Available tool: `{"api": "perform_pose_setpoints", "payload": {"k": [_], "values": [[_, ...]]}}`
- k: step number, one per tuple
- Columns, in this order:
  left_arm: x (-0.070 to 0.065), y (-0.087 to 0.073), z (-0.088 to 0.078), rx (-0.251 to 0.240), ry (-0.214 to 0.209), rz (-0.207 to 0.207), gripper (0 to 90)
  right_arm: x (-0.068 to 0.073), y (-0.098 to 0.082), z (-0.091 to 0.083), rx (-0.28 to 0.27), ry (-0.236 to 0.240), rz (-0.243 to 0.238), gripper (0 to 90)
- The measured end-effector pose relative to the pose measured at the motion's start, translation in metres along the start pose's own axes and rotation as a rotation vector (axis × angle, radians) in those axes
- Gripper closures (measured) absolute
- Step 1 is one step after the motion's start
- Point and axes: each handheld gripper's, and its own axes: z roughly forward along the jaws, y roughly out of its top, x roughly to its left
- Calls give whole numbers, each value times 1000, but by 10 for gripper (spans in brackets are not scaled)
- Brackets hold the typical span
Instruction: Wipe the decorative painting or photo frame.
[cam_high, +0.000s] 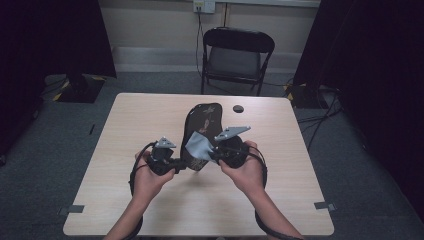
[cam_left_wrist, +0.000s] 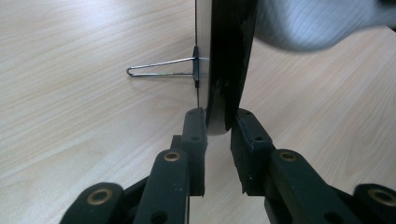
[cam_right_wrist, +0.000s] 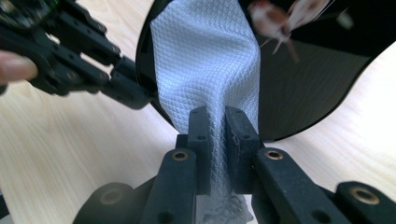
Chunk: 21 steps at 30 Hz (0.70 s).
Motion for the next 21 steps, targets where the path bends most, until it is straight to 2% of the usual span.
{"api": "perform_pose_setpoints", "payload": {"k": [9, 13, 21], "values": [[0, 0, -2, -7, 0, 4, 763, 4, -25, 31, 72, 9, 16, 823], [1, 0, -2, -5, -1, 0, 763, 4, -34, 38, 93, 16, 27, 823], [2, -1, -5, -5, 3, -2, 755, 8, -62, 63, 174, 41, 38, 823]]}}
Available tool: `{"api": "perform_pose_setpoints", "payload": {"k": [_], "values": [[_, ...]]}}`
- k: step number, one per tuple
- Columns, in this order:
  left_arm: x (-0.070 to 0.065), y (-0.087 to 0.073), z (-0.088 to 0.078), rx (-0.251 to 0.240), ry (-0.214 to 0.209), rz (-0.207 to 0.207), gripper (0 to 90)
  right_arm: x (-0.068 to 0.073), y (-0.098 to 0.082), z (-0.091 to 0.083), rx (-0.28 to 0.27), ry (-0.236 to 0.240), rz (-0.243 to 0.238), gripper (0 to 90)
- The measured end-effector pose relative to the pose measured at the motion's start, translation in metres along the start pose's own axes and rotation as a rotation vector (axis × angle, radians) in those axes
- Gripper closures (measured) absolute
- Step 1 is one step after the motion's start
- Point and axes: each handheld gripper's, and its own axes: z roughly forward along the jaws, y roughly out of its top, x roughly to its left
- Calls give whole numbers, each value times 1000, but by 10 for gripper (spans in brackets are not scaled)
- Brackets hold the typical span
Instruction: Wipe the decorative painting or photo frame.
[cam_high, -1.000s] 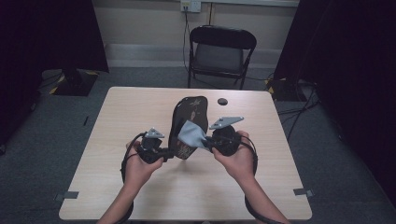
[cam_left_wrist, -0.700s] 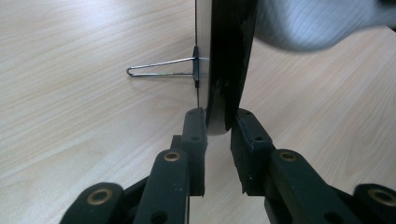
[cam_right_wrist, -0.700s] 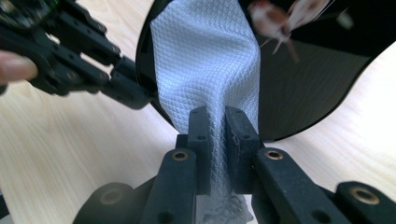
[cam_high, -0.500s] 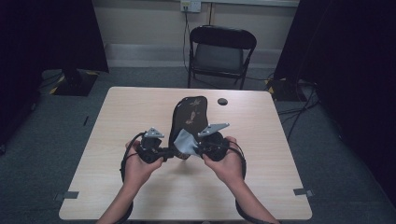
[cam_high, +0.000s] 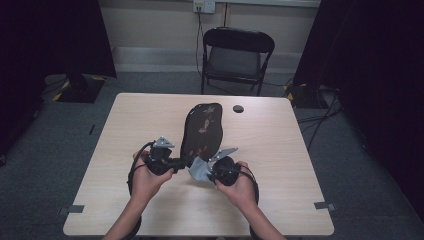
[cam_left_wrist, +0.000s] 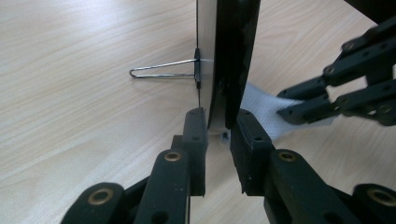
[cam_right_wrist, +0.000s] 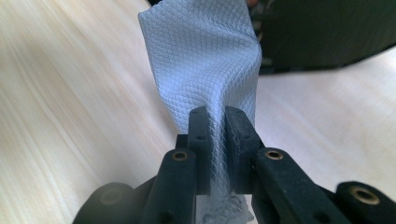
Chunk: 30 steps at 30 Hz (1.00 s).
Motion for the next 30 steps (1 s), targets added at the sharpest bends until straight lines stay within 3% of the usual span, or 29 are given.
{"api": "perform_pose_setpoints", "payload": {"k": [6, 10, 14, 20, 23, 27, 30], "values": [[1, -2, -2, 6, -1, -4, 747, -3, -11, 9, 39, -5, 7, 824], [1, -4, -5, 13, 5, -3, 746, -7, -10, -1, 22, -16, 13, 824], [2, -6, -7, 21, 11, -8, 749, -13, 2, -29, -45, -32, 27, 824], [8, -9, -12, 13, 33, -20, 758, -11, 32, -80, -179, -48, -6, 824], [10, -11, -11, 13, 38, -28, 760, -7, 45, -93, -224, -38, -14, 824], [13, -12, -6, 15, 39, -36, 767, 0, 54, -92, -239, -22, -24, 823], [12, -11, -4, 17, 31, -26, 768, 3, 51, -80, -208, -9, -18, 824]]}}
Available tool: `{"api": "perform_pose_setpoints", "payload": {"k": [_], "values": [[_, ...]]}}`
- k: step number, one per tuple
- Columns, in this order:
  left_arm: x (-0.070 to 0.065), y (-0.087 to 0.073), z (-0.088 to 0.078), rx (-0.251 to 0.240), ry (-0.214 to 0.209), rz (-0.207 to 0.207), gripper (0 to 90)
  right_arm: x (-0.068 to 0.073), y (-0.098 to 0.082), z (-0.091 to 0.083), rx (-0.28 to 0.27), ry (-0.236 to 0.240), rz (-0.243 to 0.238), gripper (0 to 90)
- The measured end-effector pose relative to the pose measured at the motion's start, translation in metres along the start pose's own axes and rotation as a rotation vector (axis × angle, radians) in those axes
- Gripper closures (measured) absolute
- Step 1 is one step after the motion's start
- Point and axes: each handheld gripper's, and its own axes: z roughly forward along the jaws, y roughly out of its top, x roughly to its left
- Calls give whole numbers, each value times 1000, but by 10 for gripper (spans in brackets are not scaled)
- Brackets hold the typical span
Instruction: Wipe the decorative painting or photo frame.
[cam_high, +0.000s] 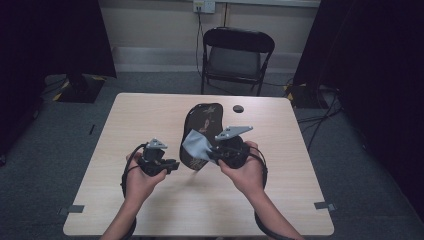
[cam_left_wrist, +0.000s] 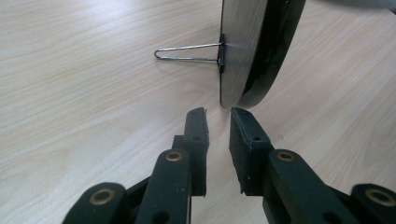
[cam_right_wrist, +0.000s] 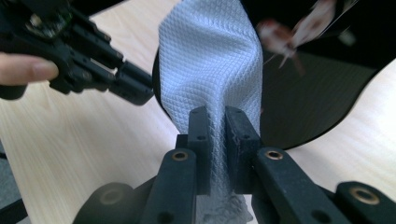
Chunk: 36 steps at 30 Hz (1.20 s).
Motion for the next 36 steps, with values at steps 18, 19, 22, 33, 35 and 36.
{"api": "perform_pose_setpoints", "payload": {"k": [18, 19, 22, 33, 35, 36], "values": [[-3, 3, 3, 2, -6, 20, 768, 2, -63, 58, 185, 33, 32, 823], [-3, 3, 3, 1, -6, 20, 768, 2, -67, 62, 196, 33, 36, 824], [-3, 3, 2, -1, -5, 19, 768, 2, -72, 66, 215, 32, 39, 823], [-1, 2, 1, 0, 6, 9, 771, -5, -73, 53, 206, 17, 33, 824], [-1, 2, 1, 5, 5, 9, 772, -5, -67, 42, 174, 12, 27, 823], [0, 2, 2, 5, 13, 12, 772, -6, -60, 33, 154, 8, 22, 823]]}}
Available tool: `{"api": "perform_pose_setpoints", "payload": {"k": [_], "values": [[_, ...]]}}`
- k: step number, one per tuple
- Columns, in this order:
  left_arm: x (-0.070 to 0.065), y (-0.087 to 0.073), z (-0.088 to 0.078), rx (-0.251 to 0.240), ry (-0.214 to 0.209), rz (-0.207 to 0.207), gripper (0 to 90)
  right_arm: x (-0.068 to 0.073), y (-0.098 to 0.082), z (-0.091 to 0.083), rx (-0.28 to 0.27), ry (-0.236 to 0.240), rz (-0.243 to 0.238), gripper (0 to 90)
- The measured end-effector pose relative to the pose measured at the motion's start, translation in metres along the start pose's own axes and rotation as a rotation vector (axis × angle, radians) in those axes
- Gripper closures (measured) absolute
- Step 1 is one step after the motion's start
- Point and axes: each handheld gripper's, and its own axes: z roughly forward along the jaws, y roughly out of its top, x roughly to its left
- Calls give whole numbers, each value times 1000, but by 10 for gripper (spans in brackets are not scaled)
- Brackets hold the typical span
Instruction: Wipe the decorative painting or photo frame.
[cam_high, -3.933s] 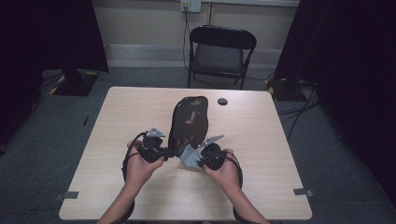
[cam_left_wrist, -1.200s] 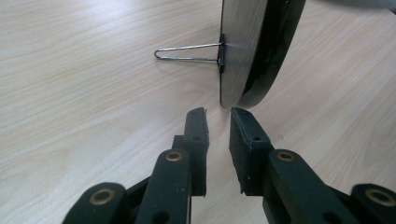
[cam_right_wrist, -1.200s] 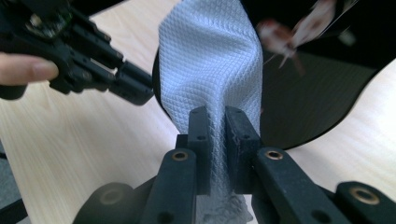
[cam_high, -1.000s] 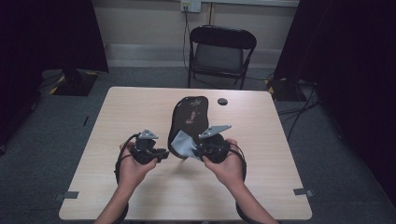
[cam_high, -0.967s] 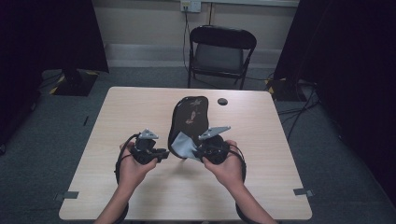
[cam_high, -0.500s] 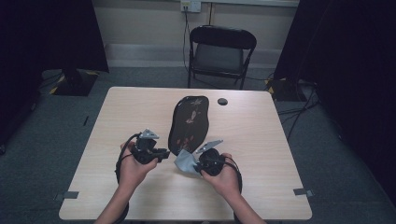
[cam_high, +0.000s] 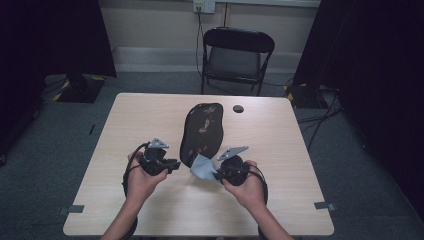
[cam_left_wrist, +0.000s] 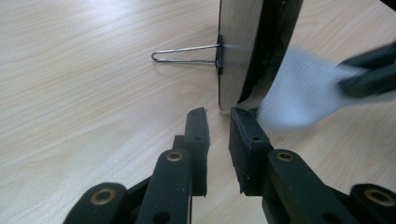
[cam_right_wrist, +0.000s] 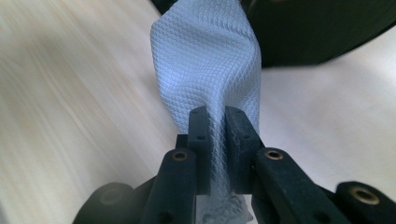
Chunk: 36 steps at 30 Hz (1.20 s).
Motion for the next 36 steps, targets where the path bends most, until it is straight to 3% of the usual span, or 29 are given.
{"api": "perform_pose_setpoints", "payload": {"k": [4, 6, 8, 13, 19, 26, 36], "values": [[0, 1, 0, 2, -4, 1, 772, 1, 18, -29, -66, -11, -15, 823], [-1, 1, 0, -4, -2, -3, 773, 1, 22, -34, -79, -12, -17, 823], [0, 1, 0, -4, -3, 0, 775, 5, 39, -52, -131, -13, -35, 823], [1, 1, -1, -7, -4, -6, 776, 10, 61, -63, -176, -16, -33, 823], [4, 0, -3, -13, -2, -14, 778, 19, 68, -48, -141, -8, -44, 822], [4, 1, -5, -19, -2, -12, 777, 25, 41, -12, -65, 30, -35, 822], [5, 0, -4, -10, -7, -15, 771, 23, 15, 18, 10, 44, -26, 822]]}}
